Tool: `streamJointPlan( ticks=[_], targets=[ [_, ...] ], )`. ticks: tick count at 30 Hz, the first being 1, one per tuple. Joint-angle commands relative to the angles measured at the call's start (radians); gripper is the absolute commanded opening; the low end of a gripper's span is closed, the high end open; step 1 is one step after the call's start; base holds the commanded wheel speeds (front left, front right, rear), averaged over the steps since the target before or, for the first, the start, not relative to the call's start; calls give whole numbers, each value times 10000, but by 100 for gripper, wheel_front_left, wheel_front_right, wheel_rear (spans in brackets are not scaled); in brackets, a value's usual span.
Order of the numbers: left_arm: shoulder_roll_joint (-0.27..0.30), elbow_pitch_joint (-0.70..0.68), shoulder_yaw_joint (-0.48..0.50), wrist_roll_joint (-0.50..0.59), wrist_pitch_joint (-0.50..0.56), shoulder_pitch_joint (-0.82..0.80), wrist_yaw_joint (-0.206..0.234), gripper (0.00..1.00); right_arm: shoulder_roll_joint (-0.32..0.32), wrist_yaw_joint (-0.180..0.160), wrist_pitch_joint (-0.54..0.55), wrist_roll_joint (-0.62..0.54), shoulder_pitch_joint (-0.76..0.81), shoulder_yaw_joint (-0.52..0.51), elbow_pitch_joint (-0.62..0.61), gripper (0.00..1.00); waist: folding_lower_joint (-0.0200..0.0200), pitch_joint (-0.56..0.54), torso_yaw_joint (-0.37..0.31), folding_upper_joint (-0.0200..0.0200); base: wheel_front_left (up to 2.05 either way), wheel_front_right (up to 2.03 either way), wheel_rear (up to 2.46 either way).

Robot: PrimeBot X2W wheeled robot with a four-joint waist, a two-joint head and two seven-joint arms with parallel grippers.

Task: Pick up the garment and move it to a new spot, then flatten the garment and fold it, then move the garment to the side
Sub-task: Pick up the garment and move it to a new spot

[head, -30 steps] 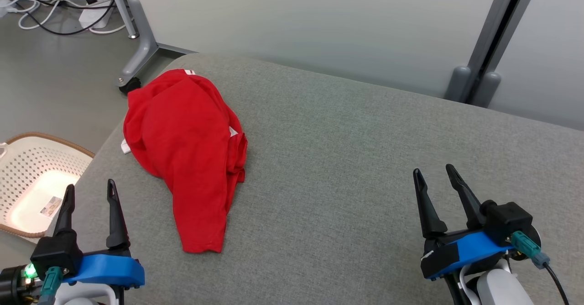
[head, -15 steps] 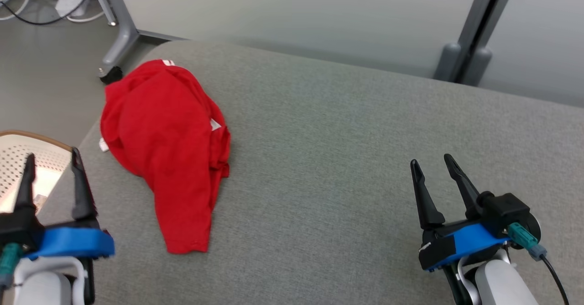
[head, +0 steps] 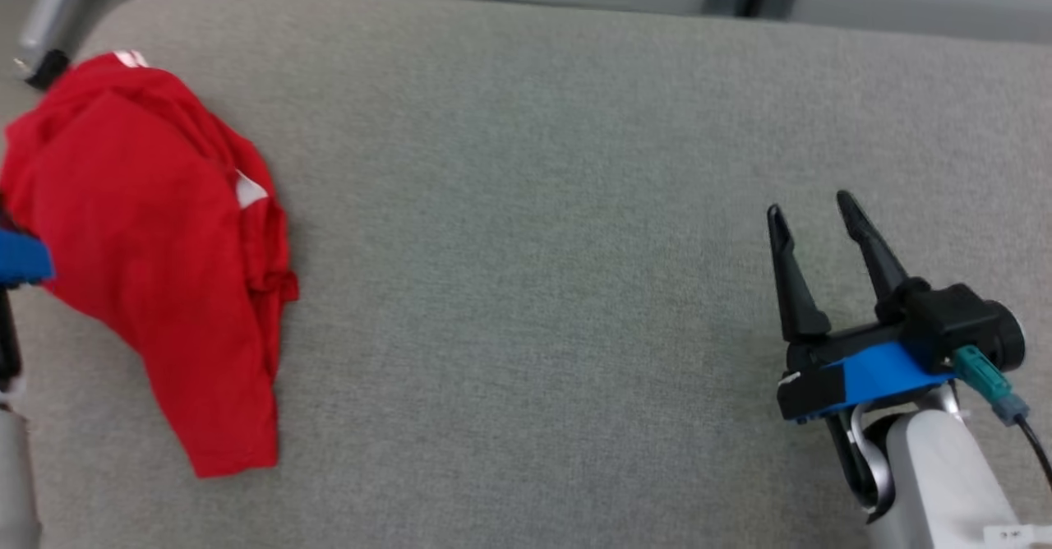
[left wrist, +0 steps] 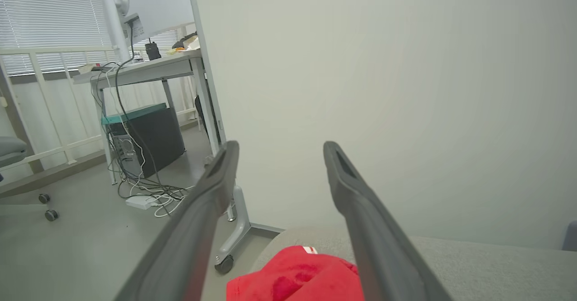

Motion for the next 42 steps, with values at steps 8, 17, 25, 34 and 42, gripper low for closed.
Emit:
streamJointPlan(
  ticks=[8,17,25,34,42],
  targets=[
    [797,2190,-489,-329,872,-2224,-398,100,-42,1,450,-520,-185,-447,-1289,100,-1,1154,-488,0,0,0,0],
    [863,4590,-1419,-1020,2864,-3117,-591,100,-43,1,671,-614,-131,-593,-1887,100,-1,1523,-556,0,0,0,0],
    [721,5301,-2720,-2433,5000,-2886,-570,100,-45,1,773,-601,-226,-529,-1994,100,-1,1570,-514,0,0,0,0],
    [1157,5389,-3856,-3865,5662,-2551,-573,0,-43,1,735,-513,-289,-436,-1892,100,-1,1435,-655,0,0,0,0],
    [1824,5181,-4487,-4341,4692,-2792,-574,0,-43,1,476,-263,-231,-327,-1516,100,-1,849,-805,0,0,0,0]
  ],
)
